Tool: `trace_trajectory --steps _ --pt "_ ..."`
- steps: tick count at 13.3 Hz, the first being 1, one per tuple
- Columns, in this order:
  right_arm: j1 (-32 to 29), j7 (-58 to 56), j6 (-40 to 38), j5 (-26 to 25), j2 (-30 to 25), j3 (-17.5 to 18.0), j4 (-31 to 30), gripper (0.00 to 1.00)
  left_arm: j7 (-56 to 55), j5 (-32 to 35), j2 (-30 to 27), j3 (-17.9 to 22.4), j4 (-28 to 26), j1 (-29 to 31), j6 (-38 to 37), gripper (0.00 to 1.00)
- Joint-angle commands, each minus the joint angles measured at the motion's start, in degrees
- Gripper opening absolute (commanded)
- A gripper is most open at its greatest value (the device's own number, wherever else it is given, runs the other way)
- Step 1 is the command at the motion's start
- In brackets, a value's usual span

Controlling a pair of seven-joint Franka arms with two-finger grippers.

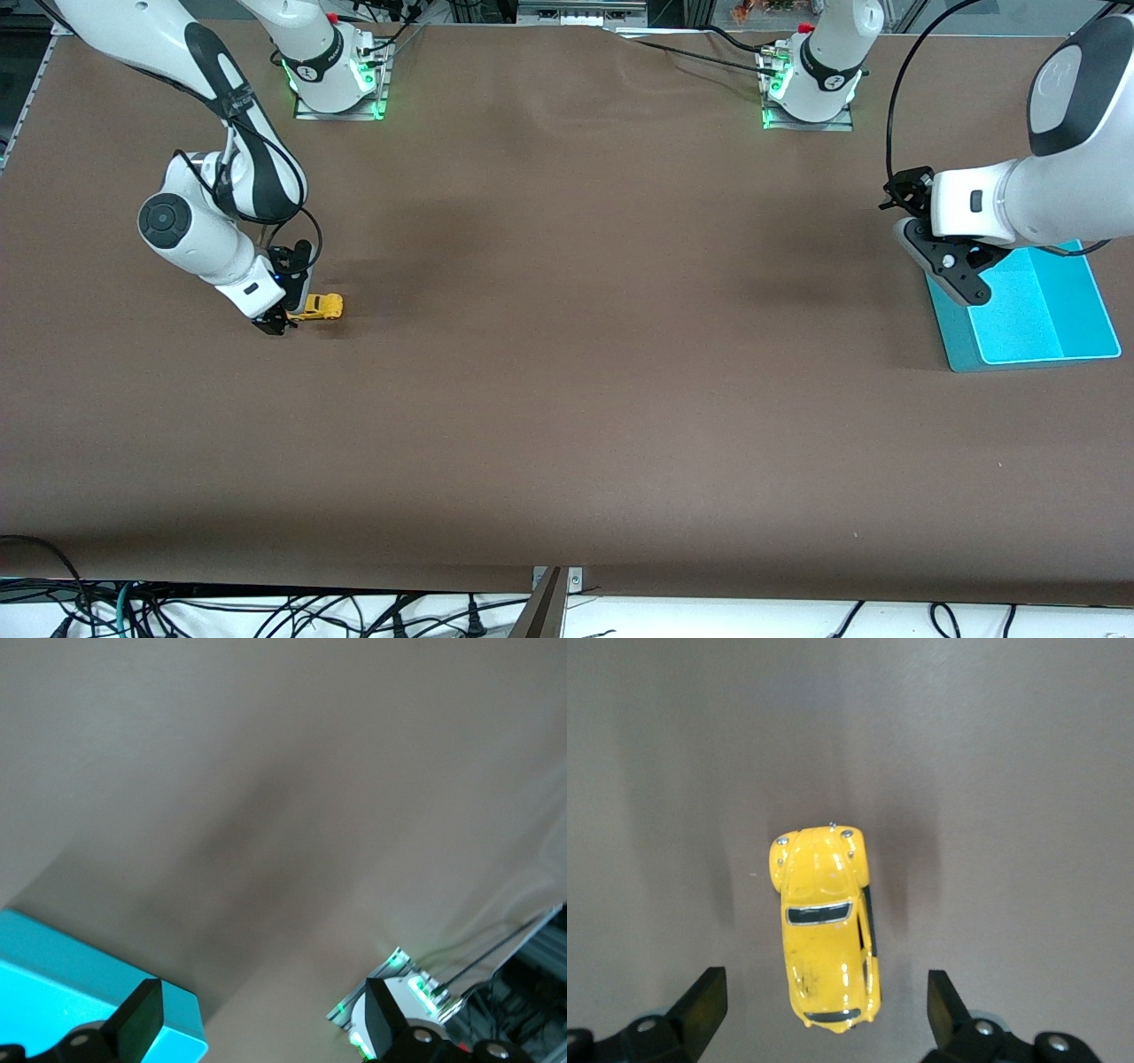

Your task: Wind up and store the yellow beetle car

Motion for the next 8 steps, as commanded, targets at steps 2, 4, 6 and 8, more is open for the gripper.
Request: trace_trajectory --steps 2,4,6,8 --pt "-0.13 -1.35 2.06 -0.17 -0.75 0.44 -1.25 0.91 8.55 1.18 1.54 0.15 0.67 -0.23 -0.69 1.0" --pt "-0.13 -1.35 1.89 -0.17 -0.84 0.53 -1.25 0.68 8.65 1.18 1.19 -0.2 -1.08 -0.23 0.62 1.0" --pt "-0.13 -1.35 1.89 -0.26 -0.84 0.53 -1.25 0.38 8.82 1.27 -1.0 -0.2 -4.85 -0.15 3.52 1.0" --pt "-0.13 -1.53 1.62 -0.43 -1.1 1.05 -1.16 0.11 14.06 2.06 -1.71 -0.2 -6.62 -0.06 6.68 1.0"
